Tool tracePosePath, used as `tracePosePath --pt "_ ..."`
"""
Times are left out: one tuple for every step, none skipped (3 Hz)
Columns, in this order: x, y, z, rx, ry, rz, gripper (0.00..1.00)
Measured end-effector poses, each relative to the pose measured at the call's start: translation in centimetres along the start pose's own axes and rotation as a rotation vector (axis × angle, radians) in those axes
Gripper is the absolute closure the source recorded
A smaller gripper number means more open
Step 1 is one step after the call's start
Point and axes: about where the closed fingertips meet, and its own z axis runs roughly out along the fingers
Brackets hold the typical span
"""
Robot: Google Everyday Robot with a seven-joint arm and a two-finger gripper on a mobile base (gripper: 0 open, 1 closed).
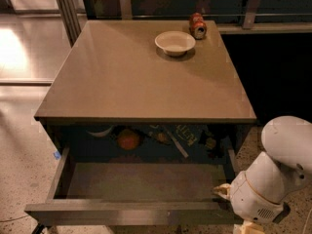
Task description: Open top drawer
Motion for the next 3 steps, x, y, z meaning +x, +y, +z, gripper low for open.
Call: tracePosePath --pt "2.2 3.6 0.1 -0.021 -0.004 -0.011 0.0" --pt "3.2 4.9 0.3 -0.031 -0.007 -0.004 0.0" --pt "3.2 4.9 0.3 -0.031 -0.007 -0.004 0.0"
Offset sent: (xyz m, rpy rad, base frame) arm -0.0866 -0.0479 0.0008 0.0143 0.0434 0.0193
